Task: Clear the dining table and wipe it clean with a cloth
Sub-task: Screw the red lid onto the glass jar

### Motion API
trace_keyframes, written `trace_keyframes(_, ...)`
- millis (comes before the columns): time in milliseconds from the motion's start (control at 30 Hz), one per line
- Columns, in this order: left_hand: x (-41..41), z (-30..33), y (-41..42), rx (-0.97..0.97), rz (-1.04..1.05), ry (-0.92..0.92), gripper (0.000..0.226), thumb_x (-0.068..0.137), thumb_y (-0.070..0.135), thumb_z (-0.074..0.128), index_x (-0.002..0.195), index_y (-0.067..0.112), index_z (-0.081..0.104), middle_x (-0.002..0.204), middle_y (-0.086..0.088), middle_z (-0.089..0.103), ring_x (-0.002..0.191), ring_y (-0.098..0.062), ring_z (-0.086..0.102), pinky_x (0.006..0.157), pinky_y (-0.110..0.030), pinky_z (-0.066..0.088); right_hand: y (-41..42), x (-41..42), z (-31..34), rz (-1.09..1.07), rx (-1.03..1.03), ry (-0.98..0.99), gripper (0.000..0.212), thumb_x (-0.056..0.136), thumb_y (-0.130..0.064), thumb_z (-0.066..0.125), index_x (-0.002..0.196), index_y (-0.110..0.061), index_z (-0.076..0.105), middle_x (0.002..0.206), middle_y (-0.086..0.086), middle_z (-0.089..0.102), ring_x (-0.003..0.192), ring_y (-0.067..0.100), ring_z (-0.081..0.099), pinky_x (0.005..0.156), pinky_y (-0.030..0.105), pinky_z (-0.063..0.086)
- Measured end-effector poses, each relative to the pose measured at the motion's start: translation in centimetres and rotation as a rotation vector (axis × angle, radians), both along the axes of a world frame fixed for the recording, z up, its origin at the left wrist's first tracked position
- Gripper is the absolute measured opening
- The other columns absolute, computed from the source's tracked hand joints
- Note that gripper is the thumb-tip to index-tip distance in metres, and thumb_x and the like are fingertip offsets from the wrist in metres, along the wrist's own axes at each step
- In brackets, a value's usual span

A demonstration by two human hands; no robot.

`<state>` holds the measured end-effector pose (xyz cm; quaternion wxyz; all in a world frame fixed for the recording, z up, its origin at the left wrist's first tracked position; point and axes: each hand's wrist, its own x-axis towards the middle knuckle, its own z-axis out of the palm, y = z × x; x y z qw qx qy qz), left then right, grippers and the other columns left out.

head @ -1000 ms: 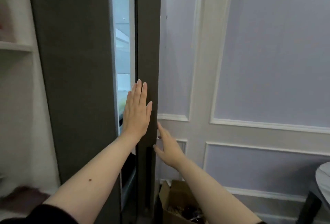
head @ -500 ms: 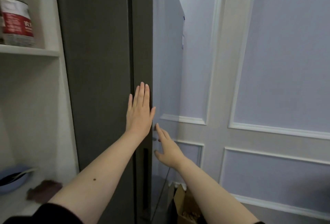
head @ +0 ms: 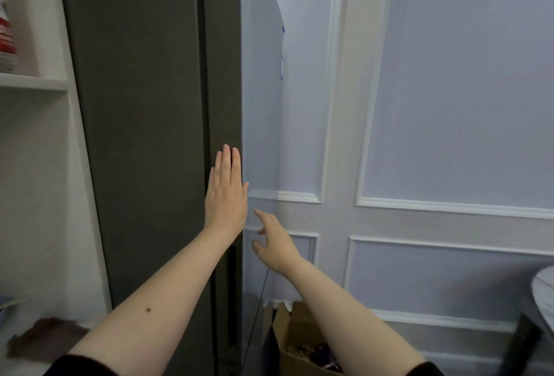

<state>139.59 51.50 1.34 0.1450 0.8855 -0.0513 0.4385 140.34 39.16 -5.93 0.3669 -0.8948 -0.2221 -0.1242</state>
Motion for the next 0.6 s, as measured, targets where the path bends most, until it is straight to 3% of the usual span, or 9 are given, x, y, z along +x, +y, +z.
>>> trace_keyframes(100,-0.7,-1.0,-0.8,-0.036,-0.095,-0.017,0.060,0.097,0.015,0.042,0.149,0.005,0.014,0.157,-0.013,0.011,0.145,-0.026,0.012,0.119,-0.039,0.016,-1.1,-0.7,-0.2,-0.080,0.000,-0.002,0.061,0.092,-0.016,0.052,0.147,-0.019,0.025,0.147,-0.002,0.033,0.118,0.014,0.049,0.097,0.026,0.042)
trace_keyframes(233,-0.9,-3.1,-3.0,0.061,-0.318,-0.069,0.043,0.086,0.004,0.052,0.129,0.001,0.048,0.134,-0.017,0.049,0.125,-0.032,0.048,0.107,-0.043,0.039,-3.5,-2.4,-1.3,-0.201,0.010,0.029,0.056,0.091,-0.014,0.051,0.143,-0.017,0.031,0.140,0.003,0.040,0.116,0.017,0.050,0.095,0.028,0.041)
trace_keyframes(367,-2.3,-5.6,-8.1,-0.027,-0.508,0.054,0.039,0.084,0.001,0.053,0.123,0.004,0.052,0.125,-0.013,0.052,0.117,-0.029,0.051,0.097,-0.040,0.043,-7.9,-5.7,-3.1,-0.309,0.008,0.071,0.054,0.091,-0.013,0.052,0.142,-0.016,0.033,0.138,0.005,0.041,0.112,0.019,0.051,0.094,0.029,0.042)
trace_keyframes(600,-5.7,-7.1,-18.2,-0.007,-0.719,0.159,0.033,0.087,0.006,0.050,0.120,0.008,0.053,0.115,-0.007,0.054,0.105,-0.023,0.054,0.084,-0.031,0.042,-18.2,-12.5,-3.4,-0.573,-0.018,0.073,0.053,0.093,-0.016,0.052,0.142,-0.018,0.033,0.140,0.001,0.042,0.114,0.014,0.052,0.096,0.027,0.042)
